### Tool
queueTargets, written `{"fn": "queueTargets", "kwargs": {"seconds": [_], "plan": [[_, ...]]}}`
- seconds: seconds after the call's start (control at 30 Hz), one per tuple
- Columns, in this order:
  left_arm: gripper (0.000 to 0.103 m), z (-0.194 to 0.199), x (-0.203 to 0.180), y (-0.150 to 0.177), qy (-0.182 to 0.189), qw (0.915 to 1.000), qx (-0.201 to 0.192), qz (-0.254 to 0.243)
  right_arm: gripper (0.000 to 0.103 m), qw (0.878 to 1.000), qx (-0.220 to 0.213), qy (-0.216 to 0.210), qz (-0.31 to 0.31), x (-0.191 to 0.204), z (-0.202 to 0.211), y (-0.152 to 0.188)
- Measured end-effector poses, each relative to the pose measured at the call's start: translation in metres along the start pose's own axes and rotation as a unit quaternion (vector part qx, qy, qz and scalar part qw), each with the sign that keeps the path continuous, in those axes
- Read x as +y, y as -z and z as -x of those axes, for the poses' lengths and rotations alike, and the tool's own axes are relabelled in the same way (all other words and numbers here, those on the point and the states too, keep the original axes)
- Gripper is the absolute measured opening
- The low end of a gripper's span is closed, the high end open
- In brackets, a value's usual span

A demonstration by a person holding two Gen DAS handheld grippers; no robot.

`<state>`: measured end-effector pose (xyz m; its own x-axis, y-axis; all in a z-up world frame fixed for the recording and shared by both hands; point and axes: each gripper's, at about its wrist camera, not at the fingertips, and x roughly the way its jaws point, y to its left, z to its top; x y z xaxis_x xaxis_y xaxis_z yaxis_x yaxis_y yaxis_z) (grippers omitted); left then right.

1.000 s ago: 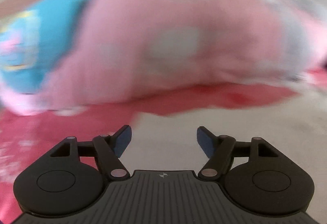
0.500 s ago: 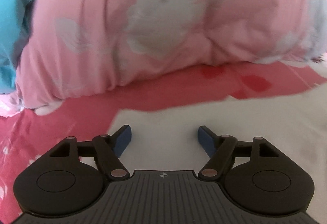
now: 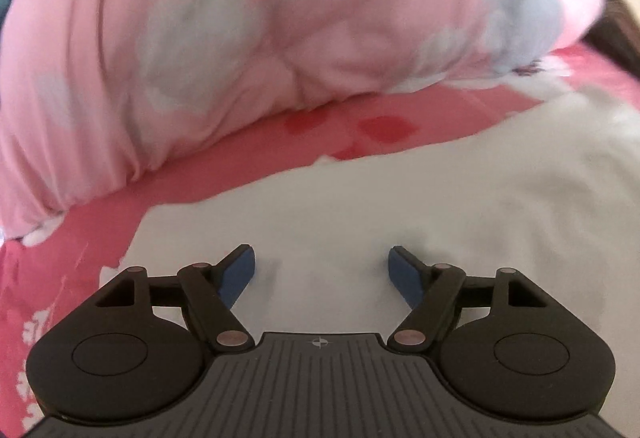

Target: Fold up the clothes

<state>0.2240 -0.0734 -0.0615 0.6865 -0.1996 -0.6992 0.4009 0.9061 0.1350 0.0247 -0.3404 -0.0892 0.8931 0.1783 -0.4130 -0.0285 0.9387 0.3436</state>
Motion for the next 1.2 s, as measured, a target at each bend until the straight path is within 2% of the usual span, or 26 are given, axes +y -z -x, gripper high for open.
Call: {"fn": "queueTargets", "kwargs": {"seconds": [0.07, 0.1, 0.2, 0.23, 0.37, 0.43, 0.5, 0.53, 0.6, 0.7, 0.97, 1.1, 1.2], "plan": [[0.089, -0.009, 0.015, -0.007, -0.013, 0.9993, -0.006, 0.033, 0.034, 1.0, 0.0, 0.0, 0.0, 0.0, 0.0, 0.0], [0.084, -0.011, 0.021, -0.01, -0.027, 0.9985, -0.007, 0.047, 0.034, 1.0, 0.0, 0.0, 0.0, 0.0, 0.0, 0.0], [0.081, -0.004, 0.022, -0.019, -0.071, 0.9965, -0.015, 0.042, 0.034, 1.0, -0.001, 0.0, 0.0, 0.001, 0.001, 0.001], [0.082, 0.002, 0.017, -0.02, -0.064, 0.9972, -0.02, 0.032, 0.034, 1.0, -0.001, 0.0, 0.0, 0.001, 0.001, 0.001], [0.086, 0.031, -0.013, -0.022, 0.007, 0.9987, -0.046, -0.019, 0.034, 1.0, -0.001, 0.001, 0.001, 0.002, 0.001, 0.001], [0.086, 0.036, -0.033, -0.02, 0.048, 0.9968, -0.039, -0.05, 0.034, 1.0, -0.001, 0.002, 0.0, 0.002, 0.001, 0.001], [0.086, 0.031, -0.051, -0.02, 0.095, 0.9937, -0.019, -0.057, 0.034, 1.0, -0.001, 0.001, 0.0, 0.002, 0.001, 0.001], [0.086, 0.025, -0.057, -0.019, 0.103, 0.9929, -0.012, -0.058, 0.034, 1.0, -0.001, 0.001, 0.0, 0.002, 0.001, 0.001], [0.086, 0.01, -0.069, -0.019, 0.104, 0.9927, 0.001, -0.062, 0.034, 1.0, -0.001, 0.0, -0.001, 0.001, 0.0, 0.001], [0.091, 0.006, -0.057, -0.026, 0.079, 0.9962, -0.002, -0.037, 0.034, 1.0, -0.001, 0.0, -0.001, 0.001, 0.0, 0.0], [0.087, 0.0, -0.017, -0.048, 0.003, 0.999, -0.015, 0.042, 0.034, 1.0, -0.002, 0.0, 0.001, 0.001, 0.001, 0.001], [0.087, 0.05, -0.004, -0.034, 0.011, 0.9985, -0.036, 0.04, 0.034, 1.0, 0.003, 0.003, 0.005, 0.003, 0.001, -0.001], [0.092, 0.091, 0.006, -0.022, 0.02, 0.9977, -0.053, 0.035, 0.034, 1.0, 0.009, 0.008, 0.01, 0.006, 0.002, -0.003]]}}
